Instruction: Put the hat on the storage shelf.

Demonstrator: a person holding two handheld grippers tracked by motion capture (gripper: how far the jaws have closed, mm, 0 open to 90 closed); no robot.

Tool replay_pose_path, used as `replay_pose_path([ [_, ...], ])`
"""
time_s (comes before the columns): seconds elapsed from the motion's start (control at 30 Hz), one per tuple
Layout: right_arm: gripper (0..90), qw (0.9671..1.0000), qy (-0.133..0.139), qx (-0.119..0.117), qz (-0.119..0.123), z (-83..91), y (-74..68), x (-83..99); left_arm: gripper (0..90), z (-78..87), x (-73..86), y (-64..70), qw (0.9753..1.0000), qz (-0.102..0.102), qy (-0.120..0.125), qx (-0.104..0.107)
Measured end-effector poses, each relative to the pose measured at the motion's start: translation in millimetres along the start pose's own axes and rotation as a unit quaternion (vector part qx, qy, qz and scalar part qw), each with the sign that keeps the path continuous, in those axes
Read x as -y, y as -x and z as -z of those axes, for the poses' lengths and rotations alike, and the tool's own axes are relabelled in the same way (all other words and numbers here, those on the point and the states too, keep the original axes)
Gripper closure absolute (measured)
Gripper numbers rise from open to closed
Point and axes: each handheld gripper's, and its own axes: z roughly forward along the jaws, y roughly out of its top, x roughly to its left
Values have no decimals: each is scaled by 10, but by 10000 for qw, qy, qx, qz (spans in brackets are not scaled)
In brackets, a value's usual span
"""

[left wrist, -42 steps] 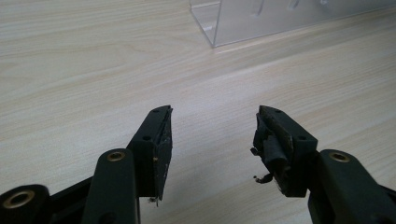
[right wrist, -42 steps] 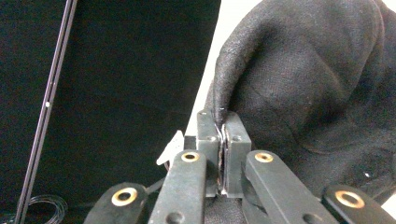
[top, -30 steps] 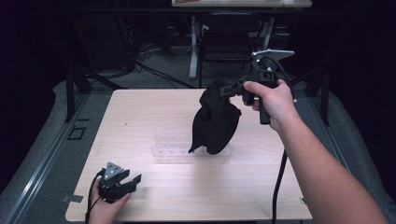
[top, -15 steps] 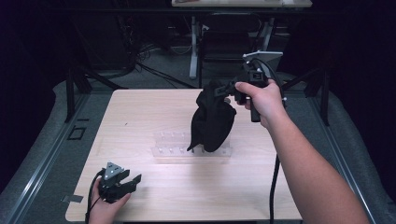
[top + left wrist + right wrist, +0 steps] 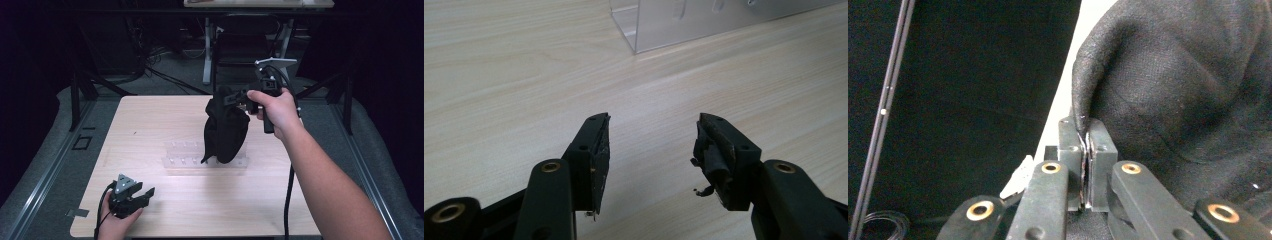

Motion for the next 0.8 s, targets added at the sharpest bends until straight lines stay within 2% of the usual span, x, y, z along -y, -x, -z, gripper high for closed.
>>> replay_pose_path([
  [0.07,878,10000,16,-31,2,-16,0,3,478,16,-22,13,10000,-65,14,-26],
  [0.2,876,10000,6,-89,-9,-39,2,8,486,28,-88,43,9999,-89,71,40],
  [0.47,871,9999,25,-143,-23,-77,-11,0,531,25,-245,166,9992,-311,113,204],
  [0.5,870,9998,41,-175,-23,-96,-17,4,533,8,-294,193,9989,-384,146,203],
  [0.8,866,9997,2,-245,16,-168,-63,11,532,-3,-543,333,9978,-500,335,267],
])
